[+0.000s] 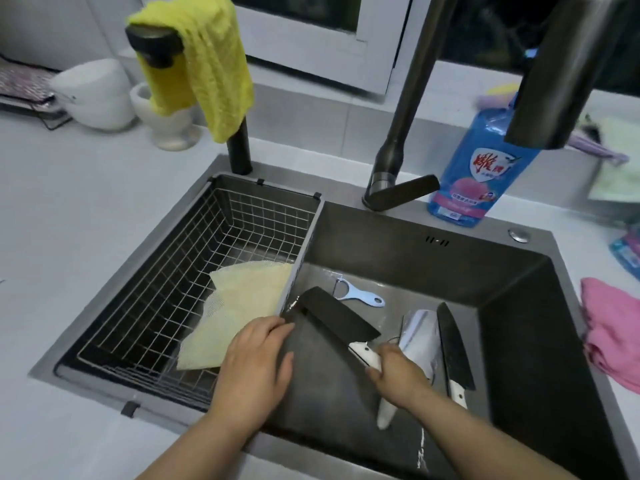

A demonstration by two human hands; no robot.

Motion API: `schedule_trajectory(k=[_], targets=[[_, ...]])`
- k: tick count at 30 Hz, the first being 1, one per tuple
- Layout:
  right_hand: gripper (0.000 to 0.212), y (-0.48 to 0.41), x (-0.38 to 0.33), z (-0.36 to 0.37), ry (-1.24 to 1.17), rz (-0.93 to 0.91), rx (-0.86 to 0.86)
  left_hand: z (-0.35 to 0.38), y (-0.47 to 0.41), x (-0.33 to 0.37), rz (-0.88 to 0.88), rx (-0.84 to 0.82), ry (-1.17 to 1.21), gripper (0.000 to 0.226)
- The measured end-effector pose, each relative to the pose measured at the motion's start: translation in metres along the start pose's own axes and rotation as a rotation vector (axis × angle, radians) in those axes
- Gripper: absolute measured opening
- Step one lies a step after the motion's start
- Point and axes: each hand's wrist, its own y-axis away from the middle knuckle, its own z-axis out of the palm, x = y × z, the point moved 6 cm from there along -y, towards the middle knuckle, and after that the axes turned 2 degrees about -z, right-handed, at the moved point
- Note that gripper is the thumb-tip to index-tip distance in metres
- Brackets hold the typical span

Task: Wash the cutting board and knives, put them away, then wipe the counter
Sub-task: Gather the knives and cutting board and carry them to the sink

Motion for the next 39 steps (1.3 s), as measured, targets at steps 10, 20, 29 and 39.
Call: schedule_trajectory(k=[10, 20, 29, 39], targets=[[0.044, -0.031, -0.033, 0.042, -0.033, 0.013, -0.027, 0.001, 0.000, 0.000, -0.015, -0.040, -0.001, 0.041], [0.052, -0.038, -0.033, 0.073, 0.076, -0.092, -0.164, 0.000, 0.000, -0.002, 0.003, -0.008, 0.042, 0.032], [0.047, -0.047, -0.037, 0.091, 0.087, -0.114, -0.197, -0.001, 0.000, -0.001, 0.004, -0.010, 0.066, 0.030], [0.042, -0.043, -0.045, 0.076, 0.114, -0.164, -0.142, 0.001, 0.001, -0.002, 0.005, -0.020, 0.081, 0.030]])
